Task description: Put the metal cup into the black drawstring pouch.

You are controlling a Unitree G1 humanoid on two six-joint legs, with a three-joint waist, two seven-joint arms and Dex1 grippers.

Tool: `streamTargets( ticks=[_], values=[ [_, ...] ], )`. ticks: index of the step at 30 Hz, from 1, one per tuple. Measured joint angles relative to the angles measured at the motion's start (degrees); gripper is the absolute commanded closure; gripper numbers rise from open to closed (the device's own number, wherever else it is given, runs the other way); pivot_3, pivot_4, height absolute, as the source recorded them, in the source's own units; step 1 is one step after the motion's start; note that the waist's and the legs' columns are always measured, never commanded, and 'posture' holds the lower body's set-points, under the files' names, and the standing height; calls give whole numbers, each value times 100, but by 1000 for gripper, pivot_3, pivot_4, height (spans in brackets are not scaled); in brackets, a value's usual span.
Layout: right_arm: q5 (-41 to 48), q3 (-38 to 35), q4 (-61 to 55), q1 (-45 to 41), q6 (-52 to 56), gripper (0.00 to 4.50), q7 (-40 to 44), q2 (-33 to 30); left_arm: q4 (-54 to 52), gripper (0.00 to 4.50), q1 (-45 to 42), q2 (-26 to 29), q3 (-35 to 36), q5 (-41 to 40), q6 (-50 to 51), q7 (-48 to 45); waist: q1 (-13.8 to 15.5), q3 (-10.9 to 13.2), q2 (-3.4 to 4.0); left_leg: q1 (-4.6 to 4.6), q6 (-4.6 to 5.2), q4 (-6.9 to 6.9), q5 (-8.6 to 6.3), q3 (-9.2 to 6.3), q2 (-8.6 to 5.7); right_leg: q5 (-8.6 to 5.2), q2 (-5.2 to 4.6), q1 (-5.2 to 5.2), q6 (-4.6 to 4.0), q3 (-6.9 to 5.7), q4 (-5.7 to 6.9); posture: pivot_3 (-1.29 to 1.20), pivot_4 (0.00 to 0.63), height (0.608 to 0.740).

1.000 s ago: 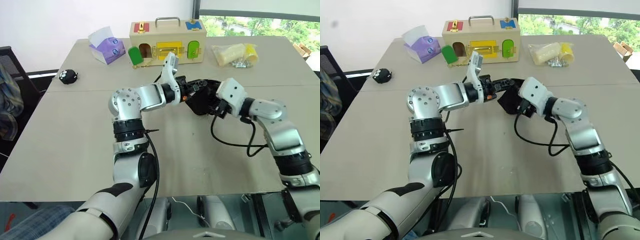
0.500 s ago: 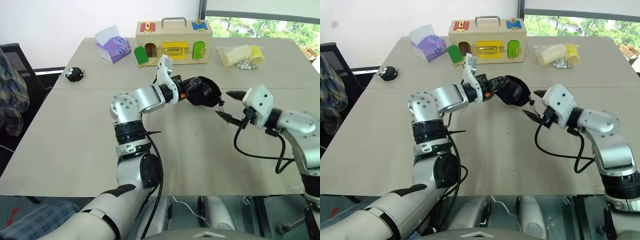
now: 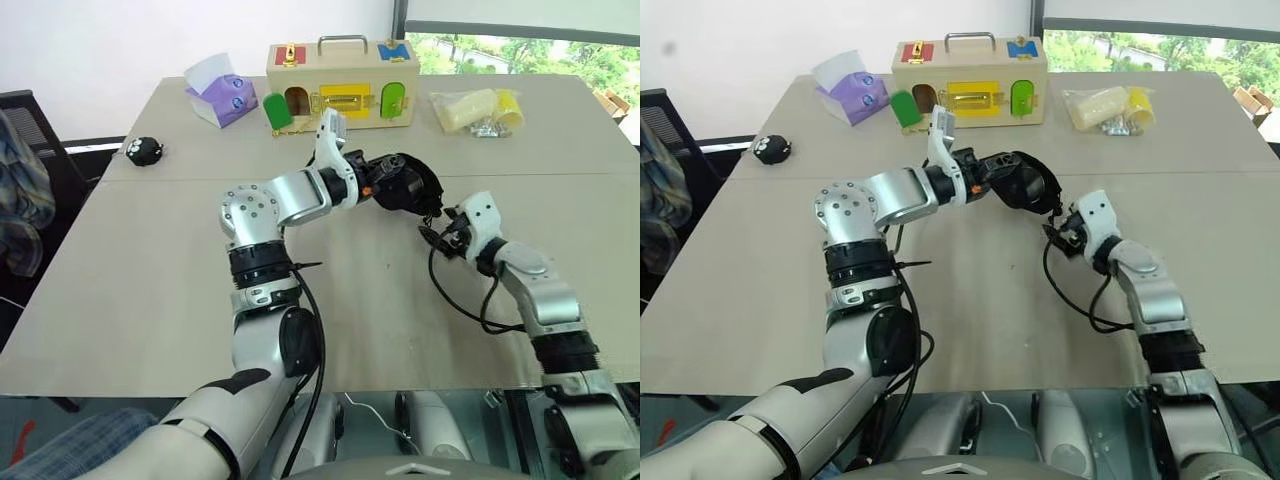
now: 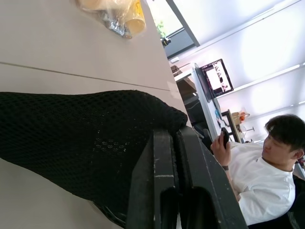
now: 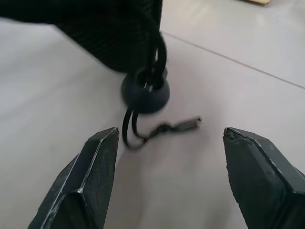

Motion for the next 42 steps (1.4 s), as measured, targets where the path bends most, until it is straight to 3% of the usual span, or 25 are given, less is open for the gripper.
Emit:
streamTargets(
  ticks=[1, 4, 10, 16, 19, 21, 27, 33, 34, 42],
  values=[
    [23, 15, 133, -44, -101, 949, 15, 99, 0, 4500, 0, 4, -4, -16, 0, 0, 0, 0, 0, 0, 0, 0, 0, -1, 0, 0, 0, 0, 0, -1, -1, 0, 150, 710],
    [34, 63, 292, -72, -269, 1789, 72, 216, 0, 4500, 1, 42, -7, -26, -4, 9, 5, 0, 0, -3, 0, 0, 0, -3, -1, 0, -1, 0, 0, -3, -4, 0, 150, 710],
    [10, 9, 608, -138, -506, 4465, -157, 328, 0, 4500, 2, 76, -8, -47, -9, 34, -3, 0, 0, -3, 0, 0, 0, -4, -1, 0, 0, 0, 0, -3, -2, 0, 150, 710],
    [28, -220, 605, -244, -543, 4465, -465, 269, -62, 4500, 41, 90, 11, -143, -8, 187, -7, 0, 0, -3, 0, 0, 0, -4, -1, 0, 0, -1, 0, -2, -2, 0, 150, 710],
    [-596, -12, 535, -349, -799, 4465, -557, -384, -113, 4500, 55, 116, 11, -150, -15, 248, 9, 2, 3, -5, 0, 0, 0, -3, -7, 0, -2, -2, 0, -3, -2, 0, 150, 710],
    [-1297, 104, 284, -622, -1127, 4465, -614, -1158, -213, 4500, 144, 253, 12, -138, -164, 256, -4, 4, 5, -6, 0, -1, 0, 0, -6, 0, -2, -3, 0, 1, -5, 0, 150, 710],
    [-1864, 139, -530, -1863, -1604, 4465, -753, -1520, -461, 4500, 645, 342, -523, -44, -613, -85, -110, 3, 6, 2, -4, -9, 1, -6, 2, 0, -3, -8, 0, 9, -3, 0, 150, 710],
    [-2009, 520, -760, -2371, -1758, 4500, -575, -1304, -1132, 2559, 1062, 1211, -1986, 758, -2091, -1700, -119, 3, 3, -1, -3, -9, 1, -4, -3, 0, -5, -7, -1, 10, -7, 0, 150, 710],
    [-2007, 561, -768, -2502, -1756, 4500, -502, -1262, -1157, 2559, 1047, 1324, -2246, 1039, -2625, -2005, -111, 3, 3, -1, -3, -9, 1, -4, -4, 0, -5, -7, -1, 8, -8, 0, 150, 710],
    [-1979, 757, -855, -2700, -1890, 4500, -161, -1172, -1147, 2559, 612, 1337, -2724, 1442, -4069, -3131, -81, 3, 3, -7, -2, -9, 1, -13, -4, 0, -6, -7, -1, 1, -11, 0, 150, 710]
  ],
)
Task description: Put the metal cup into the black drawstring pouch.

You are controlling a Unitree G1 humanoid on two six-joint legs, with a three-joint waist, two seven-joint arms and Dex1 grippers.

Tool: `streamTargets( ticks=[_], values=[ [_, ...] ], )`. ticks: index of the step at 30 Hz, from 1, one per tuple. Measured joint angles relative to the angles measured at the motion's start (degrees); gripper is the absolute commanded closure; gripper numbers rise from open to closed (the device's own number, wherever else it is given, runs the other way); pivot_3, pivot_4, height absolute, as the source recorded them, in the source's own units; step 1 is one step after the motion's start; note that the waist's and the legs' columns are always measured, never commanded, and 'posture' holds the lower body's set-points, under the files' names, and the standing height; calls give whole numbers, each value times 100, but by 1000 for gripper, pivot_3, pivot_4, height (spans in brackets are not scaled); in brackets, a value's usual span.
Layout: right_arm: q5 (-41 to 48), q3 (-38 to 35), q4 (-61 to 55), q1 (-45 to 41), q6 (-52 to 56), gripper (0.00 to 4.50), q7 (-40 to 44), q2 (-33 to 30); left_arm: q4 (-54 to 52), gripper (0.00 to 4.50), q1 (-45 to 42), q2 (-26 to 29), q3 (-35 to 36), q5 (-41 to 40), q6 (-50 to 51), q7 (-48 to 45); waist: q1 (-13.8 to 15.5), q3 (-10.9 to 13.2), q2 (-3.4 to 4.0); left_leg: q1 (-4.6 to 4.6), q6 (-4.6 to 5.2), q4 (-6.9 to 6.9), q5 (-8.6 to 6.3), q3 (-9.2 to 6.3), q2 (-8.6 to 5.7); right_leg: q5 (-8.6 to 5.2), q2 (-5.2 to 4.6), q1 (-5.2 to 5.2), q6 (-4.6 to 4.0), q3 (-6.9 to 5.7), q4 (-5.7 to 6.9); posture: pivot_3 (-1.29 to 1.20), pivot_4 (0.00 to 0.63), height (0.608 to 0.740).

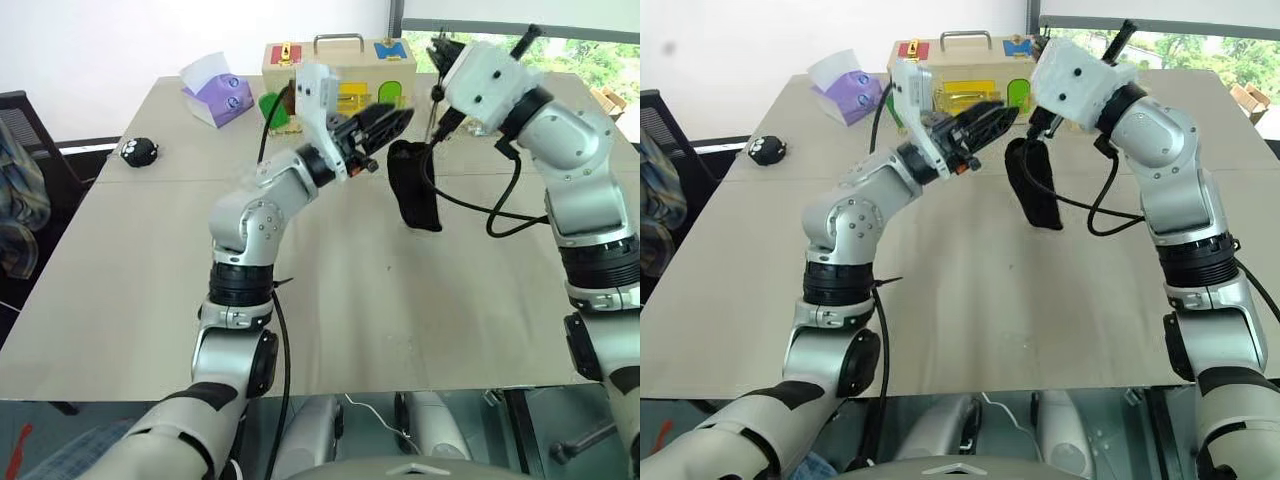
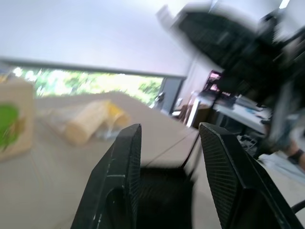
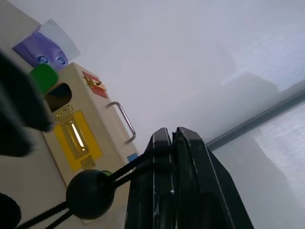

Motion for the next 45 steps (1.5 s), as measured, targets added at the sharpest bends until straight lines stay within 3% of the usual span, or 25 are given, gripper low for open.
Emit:
streamTargets(
  ticks=[8, 18, 34, 38, 45],
  values=[
    [-138, 140, 44, -7, -136, 4500, 130, 29, 139, 2559, -104, 129, -367, 556, -970, -617, -46, 0, 0, 1, 0, -1, 0, 0, 1, 0, 3, -1, 0, 0, 2, 0, 150, 710],
    [-200, 156, 84, -55, -137, 4500, 177, 133, 280, 2559, 66, 177, -631, 1000, -1199, -751, -48, 0, 0, 1, 1, -1, 0, -2, 0, 0, 4, -1, 0, 0, 2, 0, 150, 710],
    [-237, 157, 64, -80, -116, 4500, 185, 233, 523, 2559, 3, 72, -532, 1011, -1381, -673, -47, 0, 1, 1, 1, -1, 0, -3, 0, 0, 4, -2, 0, -2, 3, 0, 150, 710],
    [-237, 161, 35, -80, -111, 4500, 188, 258, 576, 4249, 3, 46, -524, 1004, -1390, -682, -43, 0, 0, 1, 1, -1, 0, -3, 0, 0, 4, -2, 0, -2, 2, 0, 150, 710],
    [-379, 141, 60, -131, -126, 4500, -129, 271, 595, 4331, 14, 66, -558, 1132, -1456, -714, -48, 1, 1, 1, 1, -1, 0, -3, 0, 0, 5, -3, 0, -1, 3, 0, 150, 710]
  ],
)
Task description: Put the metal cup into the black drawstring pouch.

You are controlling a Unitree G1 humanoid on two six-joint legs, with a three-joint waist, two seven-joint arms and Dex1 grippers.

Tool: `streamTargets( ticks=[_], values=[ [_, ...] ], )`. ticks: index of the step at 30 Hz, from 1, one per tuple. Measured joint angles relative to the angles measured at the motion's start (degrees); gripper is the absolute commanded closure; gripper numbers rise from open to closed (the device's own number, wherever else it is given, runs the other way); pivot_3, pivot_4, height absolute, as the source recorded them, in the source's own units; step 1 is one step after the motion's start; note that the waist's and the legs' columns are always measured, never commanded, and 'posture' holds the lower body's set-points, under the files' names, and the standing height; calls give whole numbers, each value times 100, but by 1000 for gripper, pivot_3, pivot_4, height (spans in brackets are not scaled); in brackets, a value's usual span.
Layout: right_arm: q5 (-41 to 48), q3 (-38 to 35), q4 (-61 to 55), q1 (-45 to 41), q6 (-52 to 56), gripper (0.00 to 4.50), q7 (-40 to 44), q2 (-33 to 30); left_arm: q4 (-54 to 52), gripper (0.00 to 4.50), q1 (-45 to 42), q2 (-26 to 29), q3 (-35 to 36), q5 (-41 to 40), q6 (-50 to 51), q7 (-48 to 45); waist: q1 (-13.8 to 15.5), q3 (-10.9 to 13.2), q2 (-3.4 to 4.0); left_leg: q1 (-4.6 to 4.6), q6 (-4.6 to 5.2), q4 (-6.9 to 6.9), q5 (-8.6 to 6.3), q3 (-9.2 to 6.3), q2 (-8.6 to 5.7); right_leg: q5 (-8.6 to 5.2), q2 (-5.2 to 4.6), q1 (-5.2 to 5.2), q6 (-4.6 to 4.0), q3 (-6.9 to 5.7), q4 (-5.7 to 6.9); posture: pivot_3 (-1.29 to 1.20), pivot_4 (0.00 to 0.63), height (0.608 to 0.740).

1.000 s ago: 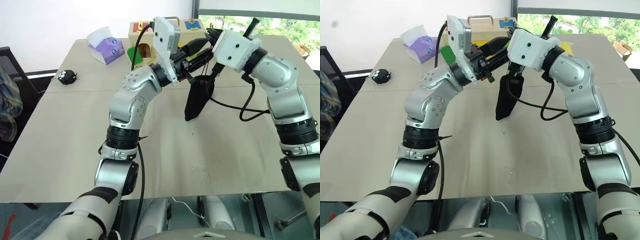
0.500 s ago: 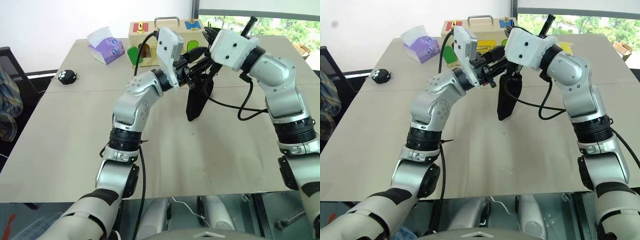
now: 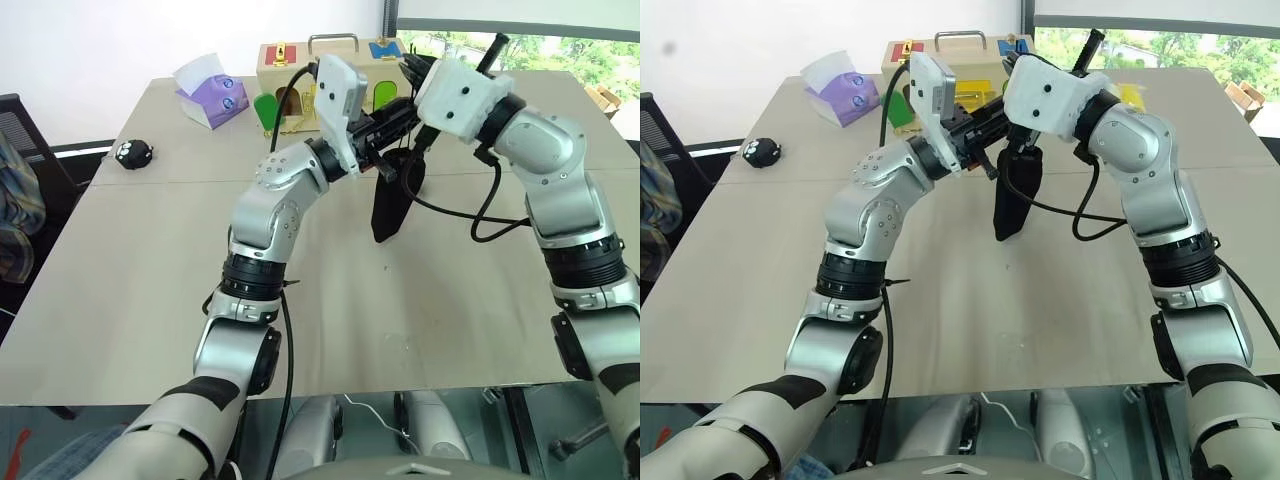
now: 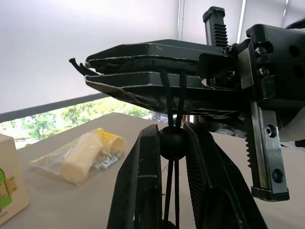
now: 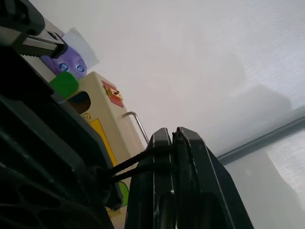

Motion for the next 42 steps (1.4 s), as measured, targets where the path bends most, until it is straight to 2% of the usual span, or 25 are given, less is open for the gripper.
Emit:
streamTargets(
  ticks=[6, 10, 11, 12, 14, 15, 16, 21, 24, 28, 31, 36, 38, 42],
  values=[
    [-548, -587, 133, -893, -525, 4500, -1598, -59, 364, 4331, 354, 105, -362, 441, -496, -163, 11, 0, 0, 0, -1, -11, 0, 0, -1, 0, 0, -6, 0, -1, -4, 0, 150, 710],
    [-451, -627, 326, -819, -579, 4500, -1855, 155, 690, 4331, 378, 42, -427, 554, -997, -271, 6, -6, -3, 3, 1, -10, 1, 7, -3, 0, -2, -4, 0, 7, 0, 0, 150, 710],
    [-431, -625, 342, -777, -569, 4500, -1850, 173, 769, 3314, 388, -5, -408, 544, -1040, -273, 5, -6, -3, 2, 1, -9, 1, 7, -3, 0, -2, -4, 0, 6, 0, 0, 150, 710],
    [-387, -626, 367, -743, -552, 4500, -1849, 196, 855, 3013, 389, -33, -414, 551, -1054, -284, 3, -5, -2, 1, 1, -9, 1, 7, -3, 0, -1, -5, 0, 6, 0, 0, 150, 710],
    [-236, -697, 311, -744, -511, 4500, -1822, 196, 1096, 2054, 515, -34, -420, 576, -1047, -280, -11, -4, -1, 1, 1, -12, 1, 6, -1, 0, 0, -7, 0, 6, 0, 0, 150, 710],
    [-215, -723, 294, -743, -498, 4500, -1818, 195, 1147, 1815, 546, -35, -422, 579, -1043, -277, -14, -4, -1, 1, 1, -12, 1, 6, -1, 0, 0, -8, 0, 6, 0, 0, 150, 710],
    [-171, -752, 265, -723, -473, 4500, -1798, 195, 1216, 1249, 562, -64, -399, 565, -1043, -254, -13, -4, 0, 0, 1, -12, 1, 4, -1, 0, 0, -8, 0, 5, 0, 0, 150, 710],
    [66, -737, -6, -439, -280, 4500, -1543, 321, 1088, 1249, 606, -81, -227, 415, -1033, -373, -20, -4, 0, 0, 2, -12, 1, 5, 0, 0, -1, -8, 0, 6, 1, 0, 150, 710],
    [192, -698, -219, -89, -56, 4500, -1355, 411, 558, 1249, 865, 9, -25, 52, -761, -510, -21, -4, 0, 0, 1, -12, 1, 4, 1, 0, -3, -8, 0, 6, 2, 0, 150, 710],
    [484, -743, -641, 201, 596, 4500, -1176, 536, 277, 1249, 1147, 408, 197, -111, -371, -509, -25, -5, 1, 3, 1, -12, 1, 2, 3, 0, -2, -7, 0, 6, 3, 0, 150, 710],
    [668, -754, -1055, 659, 926, 3647, -837, 389, 274, 1200, 1641, 913, 147, 234, -522, -583, -15, -9, 1, 8, 2, -16, 0, 0, 2, 0, 1, -2, 0, 3, -1, 0, 150, 710],
    [1351, -850, -1435, 1631, 1619, 1327, -233, 305, 328, 1200, 2484, 1375, 150, 459, -571, -716, 18, -7, 2, 3, 1, -17, 0, -6, 0, 0, -4, -3, -1, -1, -3, 0, 150, 710],
    [1996, -1041, -1906, 2258, 1909, 529, 217, 237, -141, 1200, 2882, 1647, 110, 537, -577, -813, 33, -8, 1, 2, 2, -24, -1, -17, 5, -1, -11, 3, -2, -8, -16, 0, 150, 710],
    [3047, -1600, -2215, 3555, 2291, 529, 1062, -234, -1090, 1200, 3760, 2011, 234, 523, -370, -774, 54, -9, 0, 8, 4, -46, -1, -14, 4, -1, -17, 10, -1, -5, -39, 0, 150, 710]
  ],
)
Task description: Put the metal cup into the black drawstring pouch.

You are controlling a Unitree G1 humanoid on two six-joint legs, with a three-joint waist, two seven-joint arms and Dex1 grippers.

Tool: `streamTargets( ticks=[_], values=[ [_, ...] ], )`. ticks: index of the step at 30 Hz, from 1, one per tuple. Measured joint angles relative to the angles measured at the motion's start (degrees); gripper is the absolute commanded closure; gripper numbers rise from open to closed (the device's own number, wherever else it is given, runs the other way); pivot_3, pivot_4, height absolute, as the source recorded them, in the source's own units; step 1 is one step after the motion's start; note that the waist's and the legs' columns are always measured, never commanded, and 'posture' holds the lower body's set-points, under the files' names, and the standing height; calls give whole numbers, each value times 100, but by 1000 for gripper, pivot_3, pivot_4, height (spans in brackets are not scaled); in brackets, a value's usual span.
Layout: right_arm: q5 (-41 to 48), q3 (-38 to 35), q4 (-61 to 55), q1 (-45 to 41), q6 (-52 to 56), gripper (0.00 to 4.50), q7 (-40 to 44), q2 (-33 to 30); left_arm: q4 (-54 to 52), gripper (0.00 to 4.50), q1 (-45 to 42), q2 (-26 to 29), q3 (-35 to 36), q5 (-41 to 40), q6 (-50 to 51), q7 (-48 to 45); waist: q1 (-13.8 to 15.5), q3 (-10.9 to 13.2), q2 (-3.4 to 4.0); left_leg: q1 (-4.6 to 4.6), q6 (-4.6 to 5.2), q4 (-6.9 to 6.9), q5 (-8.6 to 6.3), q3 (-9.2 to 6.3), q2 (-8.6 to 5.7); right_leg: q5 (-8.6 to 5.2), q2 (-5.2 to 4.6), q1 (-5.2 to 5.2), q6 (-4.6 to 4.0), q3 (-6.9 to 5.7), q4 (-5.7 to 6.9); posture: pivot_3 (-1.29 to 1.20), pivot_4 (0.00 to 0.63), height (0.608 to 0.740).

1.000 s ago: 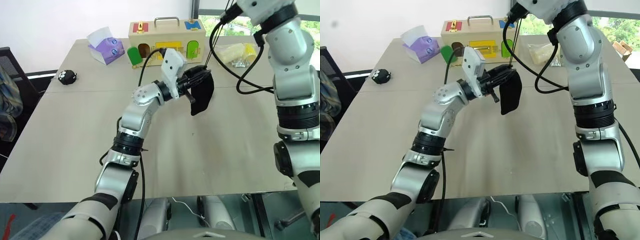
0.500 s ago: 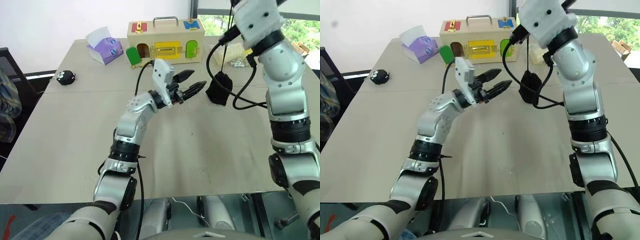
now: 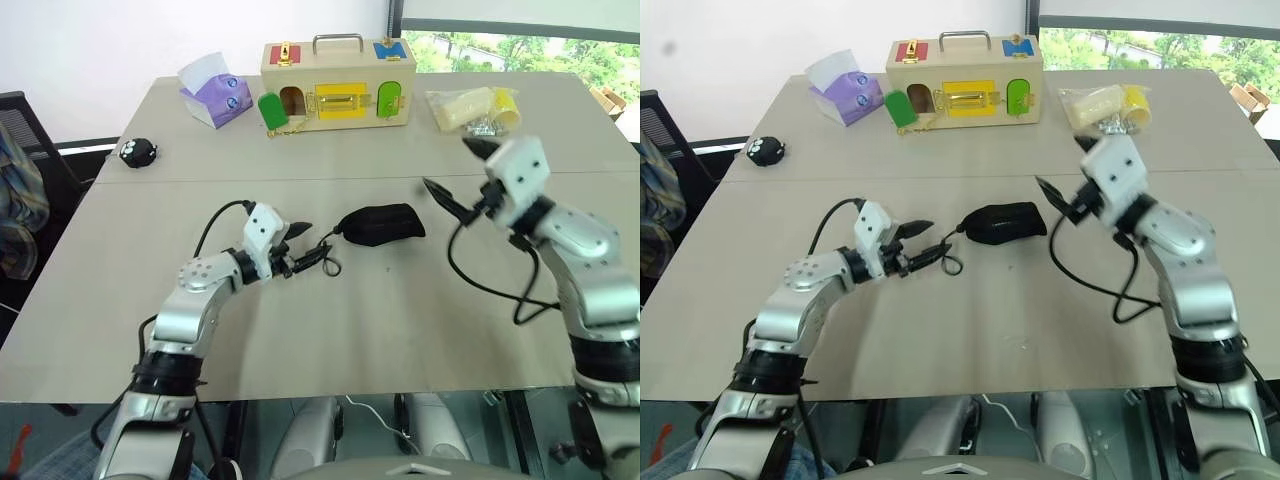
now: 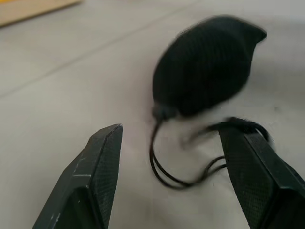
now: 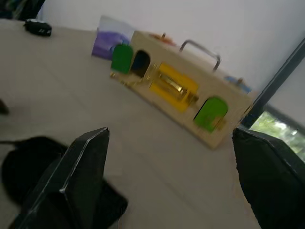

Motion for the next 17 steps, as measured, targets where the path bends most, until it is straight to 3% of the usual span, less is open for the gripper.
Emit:
streamTargets(
  ticks=[3, 5, 9, 12, 17],
  values=[
    [567, -675, 711, 1185, -225, 529, 799, -269, -597, 1200, 1233, 254, 282, 113, -115, 179, 11, 1, 2, 13, 0, -22, 0, 12, 6, 0, 4, 4, -1, 12, -16, 0, 150, 710],
    [650, -875, 1129, 1419, -386, 529, 1022, -287, -769, 1200, 1590, 269, 367, 136, -189, 223, 17, 6, 11, 17, 0, -22, 0, 18, 7, 1, 3, 4, -2, 16, -10, 0, 150, 710],
    [788, -987, 1913, 1638, -1299, 529, 1875, -518, -1491, 1200, 2584, 245, 567, 72, -358, 311, 7, 5, 27, 107, 31, -40, -19, 33, 23, 3, 10, 90, -9, 19, -24, 0, 150, 710],
    [834, -1078, 2429, 1708, -1734, 529, 2302, -609, -1588, 1200, 3072, 152, 719, 22, -469, 403, 21, 4, 31, 126, 34, -41, -20, 26, 30, 2, 17, 127, -8, 4, -52, 0, 150, 710],
    [791, -1029, 3140, 1701, -2278, 529, 2789, -641, -1698, 1200, 3267, -56, 871, 18, -474, 759, 92, 5, 31, 187, 43, -41, -27, 27, 30, 0, 15, 195, -6, 2, -65, 0, 150, 710]
  ],
)
